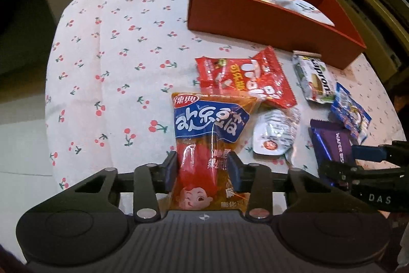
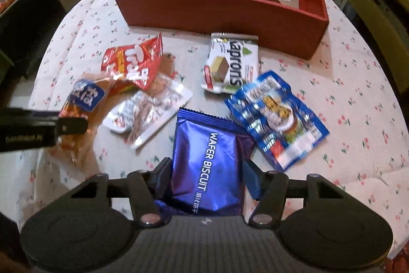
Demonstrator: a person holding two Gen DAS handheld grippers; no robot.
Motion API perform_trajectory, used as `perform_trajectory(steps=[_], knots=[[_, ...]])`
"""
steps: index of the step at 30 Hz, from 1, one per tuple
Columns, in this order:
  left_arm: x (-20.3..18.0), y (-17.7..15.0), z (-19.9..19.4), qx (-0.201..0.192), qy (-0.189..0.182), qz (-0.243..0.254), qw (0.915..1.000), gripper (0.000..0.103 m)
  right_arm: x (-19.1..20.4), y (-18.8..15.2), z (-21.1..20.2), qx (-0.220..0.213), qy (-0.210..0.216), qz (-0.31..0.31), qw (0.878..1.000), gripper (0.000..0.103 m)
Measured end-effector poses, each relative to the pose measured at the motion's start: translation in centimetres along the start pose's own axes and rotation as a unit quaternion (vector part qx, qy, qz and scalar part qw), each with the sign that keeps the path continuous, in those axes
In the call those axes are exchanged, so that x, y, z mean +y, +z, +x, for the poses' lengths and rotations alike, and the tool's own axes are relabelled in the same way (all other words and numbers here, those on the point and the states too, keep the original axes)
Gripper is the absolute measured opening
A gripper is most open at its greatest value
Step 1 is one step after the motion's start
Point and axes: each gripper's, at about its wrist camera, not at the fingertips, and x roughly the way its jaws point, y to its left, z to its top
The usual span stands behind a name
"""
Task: Organize snacks
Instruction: 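Grasp the red-blue snack bag with the left gripper while the right grasps the blue wafer biscuit, then carry the red-blue bag and blue wafer biscuit with both grippers over the red box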
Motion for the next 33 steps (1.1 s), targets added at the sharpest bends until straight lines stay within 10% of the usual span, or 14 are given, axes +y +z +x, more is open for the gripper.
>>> perform_trajectory(steps=[12,20,33], knots=[[-2.1,-0.7,-1.1,-0.01,-0.03,0.028,0.9991,0.041,-0.4,-1.0,-3.5,-0.041,0.017,0.015,0.999,0.075],[-3.0,-0.7,1.0,-0.003,-0.005,0.043,0.9991,0.062,-0.1,-0.8,-3.0,-0.039,0.023,0.013,0.999,0.075],[-3.5,-1.1,-1.5,-0.031,-0.019,0.037,0.9987,0.038,-1.1,-0.6,-4.4,-0.067,0.029,0.025,0.997,0.075]])
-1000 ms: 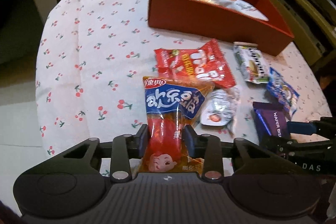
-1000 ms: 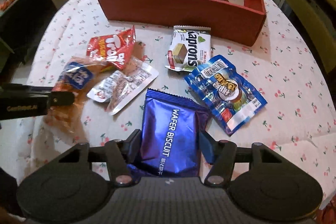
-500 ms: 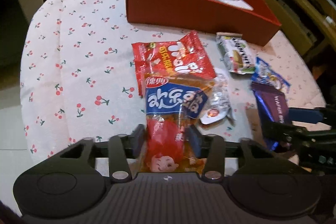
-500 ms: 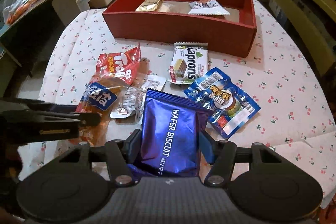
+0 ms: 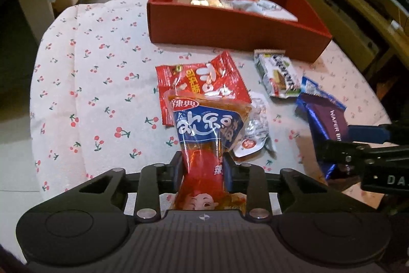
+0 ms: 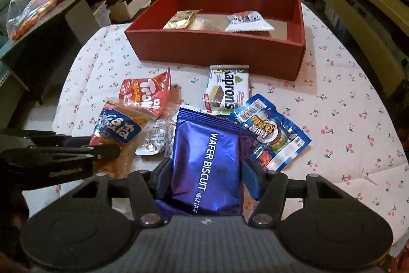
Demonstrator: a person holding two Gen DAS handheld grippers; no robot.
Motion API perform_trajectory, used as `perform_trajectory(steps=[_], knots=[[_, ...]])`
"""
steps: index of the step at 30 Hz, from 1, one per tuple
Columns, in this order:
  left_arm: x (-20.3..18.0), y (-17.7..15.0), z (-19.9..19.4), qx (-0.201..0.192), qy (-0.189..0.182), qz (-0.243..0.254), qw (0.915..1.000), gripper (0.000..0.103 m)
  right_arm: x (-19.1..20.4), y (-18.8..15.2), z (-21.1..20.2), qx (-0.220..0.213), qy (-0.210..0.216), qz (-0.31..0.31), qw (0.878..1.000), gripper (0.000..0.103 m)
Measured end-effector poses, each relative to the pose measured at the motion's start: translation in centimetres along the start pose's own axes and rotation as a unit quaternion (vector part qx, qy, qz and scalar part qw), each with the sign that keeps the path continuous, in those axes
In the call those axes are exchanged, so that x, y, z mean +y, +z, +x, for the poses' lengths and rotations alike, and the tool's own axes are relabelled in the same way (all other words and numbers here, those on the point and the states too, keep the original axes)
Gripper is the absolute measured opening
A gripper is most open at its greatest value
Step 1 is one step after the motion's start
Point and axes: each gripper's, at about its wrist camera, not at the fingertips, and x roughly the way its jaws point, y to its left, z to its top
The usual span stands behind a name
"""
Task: Organize snacks
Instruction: 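Carry the red-blue bag and blue wafer biscuit with both grippers over the red box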
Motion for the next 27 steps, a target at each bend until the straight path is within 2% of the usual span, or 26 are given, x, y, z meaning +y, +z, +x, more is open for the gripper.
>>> perform_trajectory(steps=[7,17,27], knots=[[-0.6,1.2,-1.5,-0.027,-0.019,-0.007,0.9994,0.038,-0.3,1.3,-0.6,-0.022,-0.003,0.006,1.0,0.075],[-1.8,5.9,-1.5,-0.065,-0.023,-0.004,0.9976,0.038,-1.1,5.6,-0.4,-0.059,-0.011,0.019,0.998,0.075],[-3.0,10.0,-0.5,-0.085,-0.034,-0.003,0.9958,0.038,-1.8,9.7,-0.2,-0.09,-0.009,0.027,0.996,0.075]])
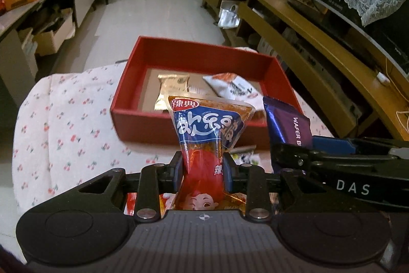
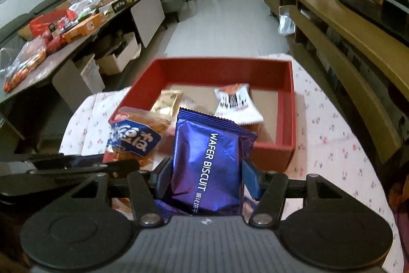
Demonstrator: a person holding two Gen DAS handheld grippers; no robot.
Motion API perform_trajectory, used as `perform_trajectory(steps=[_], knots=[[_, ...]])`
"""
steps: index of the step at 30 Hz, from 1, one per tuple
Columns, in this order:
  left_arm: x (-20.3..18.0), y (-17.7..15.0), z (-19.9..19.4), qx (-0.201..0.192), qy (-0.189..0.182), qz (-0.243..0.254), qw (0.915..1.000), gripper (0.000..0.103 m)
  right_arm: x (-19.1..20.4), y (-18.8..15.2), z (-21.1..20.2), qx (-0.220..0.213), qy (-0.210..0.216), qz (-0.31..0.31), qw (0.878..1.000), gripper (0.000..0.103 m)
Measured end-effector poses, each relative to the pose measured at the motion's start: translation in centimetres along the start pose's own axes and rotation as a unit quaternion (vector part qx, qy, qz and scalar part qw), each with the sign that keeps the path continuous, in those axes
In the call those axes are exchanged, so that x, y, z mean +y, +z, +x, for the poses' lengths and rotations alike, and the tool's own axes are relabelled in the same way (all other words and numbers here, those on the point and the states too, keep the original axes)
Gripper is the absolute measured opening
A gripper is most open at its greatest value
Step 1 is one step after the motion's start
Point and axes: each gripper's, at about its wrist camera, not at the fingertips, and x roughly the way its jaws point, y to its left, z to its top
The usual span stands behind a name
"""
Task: Organize snacks
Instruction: 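Carry the red-blue bag and blue wafer biscuit with both grippers over the red box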
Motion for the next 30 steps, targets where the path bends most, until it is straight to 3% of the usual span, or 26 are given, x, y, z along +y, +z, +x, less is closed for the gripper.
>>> perform_trajectory(steps=[15,30], knots=[[-0.7,4.3,2.6,-0.025,0.013,0.012,0.9995,0.038,-1.3,4.5,2.4,-0.024,-0.021,-0.001,0.999,0.075],[0.1,6.7,7.0,-0.021,0.031,0.01,0.9993,0.038,-2.6,7.5,7.8,-0.015,-0.045,-0.003,0.999,0.075]])
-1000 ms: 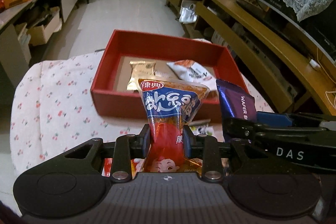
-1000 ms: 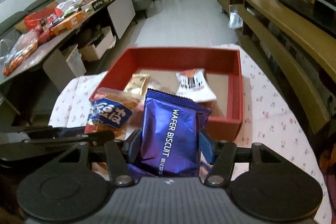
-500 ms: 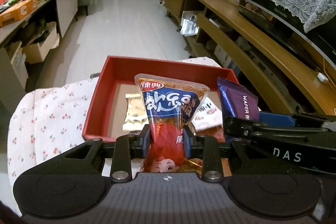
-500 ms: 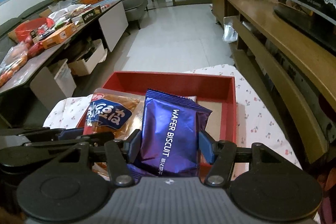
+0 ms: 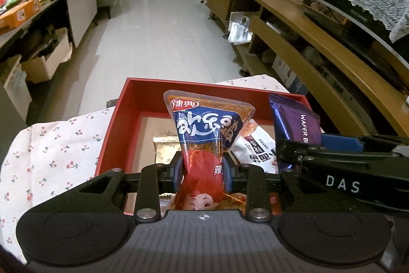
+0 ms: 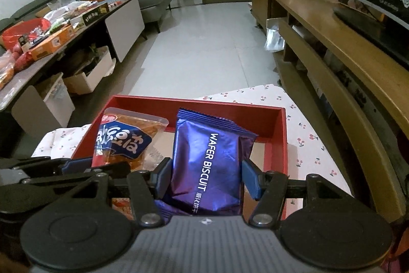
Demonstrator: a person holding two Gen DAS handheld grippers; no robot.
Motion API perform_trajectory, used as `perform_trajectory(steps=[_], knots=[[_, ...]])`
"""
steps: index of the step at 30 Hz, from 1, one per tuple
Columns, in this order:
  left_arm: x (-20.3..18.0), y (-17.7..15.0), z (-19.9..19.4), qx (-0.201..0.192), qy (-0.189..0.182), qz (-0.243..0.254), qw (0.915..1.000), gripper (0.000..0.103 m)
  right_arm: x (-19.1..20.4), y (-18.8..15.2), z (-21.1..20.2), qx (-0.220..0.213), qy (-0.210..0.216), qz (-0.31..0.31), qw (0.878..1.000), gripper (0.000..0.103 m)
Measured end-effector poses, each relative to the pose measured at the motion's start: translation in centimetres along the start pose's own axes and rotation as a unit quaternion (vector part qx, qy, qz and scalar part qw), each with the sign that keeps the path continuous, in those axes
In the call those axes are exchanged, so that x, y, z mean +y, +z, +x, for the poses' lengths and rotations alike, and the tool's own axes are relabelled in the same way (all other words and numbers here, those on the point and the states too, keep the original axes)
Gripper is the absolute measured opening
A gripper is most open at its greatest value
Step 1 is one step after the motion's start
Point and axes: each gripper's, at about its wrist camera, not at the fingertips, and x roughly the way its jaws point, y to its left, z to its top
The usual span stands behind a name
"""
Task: Organize snacks
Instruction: 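Carry the red-blue bag and blue wafer biscuit with both grippers over the red box, then lower both grippers into the box and open them to release the snacks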
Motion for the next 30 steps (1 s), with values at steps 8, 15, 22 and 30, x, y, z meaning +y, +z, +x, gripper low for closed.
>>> perform_trajectory(steps=[8,15,22,30], knots=[[0.2,-0.2,1.6,0.014,0.008,-0.004,0.9999,0.037,0.0,0.0,2.2,0.014,-0.008,-0.007,1.0,0.075],[0.0,-0.3,2.3,0.016,0.013,-0.001,0.9998,0.037,0.0,0.1,3.2,0.021,-0.013,-0.005,1.0,0.075],[-0.2,-0.5,2.5,0.014,0.019,0.003,0.9997,0.038,-0.1,0.1,3.6,0.025,-0.014,-0.004,1.0,0.075],[-0.3,-0.5,2.6,0.012,0.025,0.005,0.9996,0.04,0.1,0.0,4.5,0.031,-0.018,-0.007,0.999,0.075]])
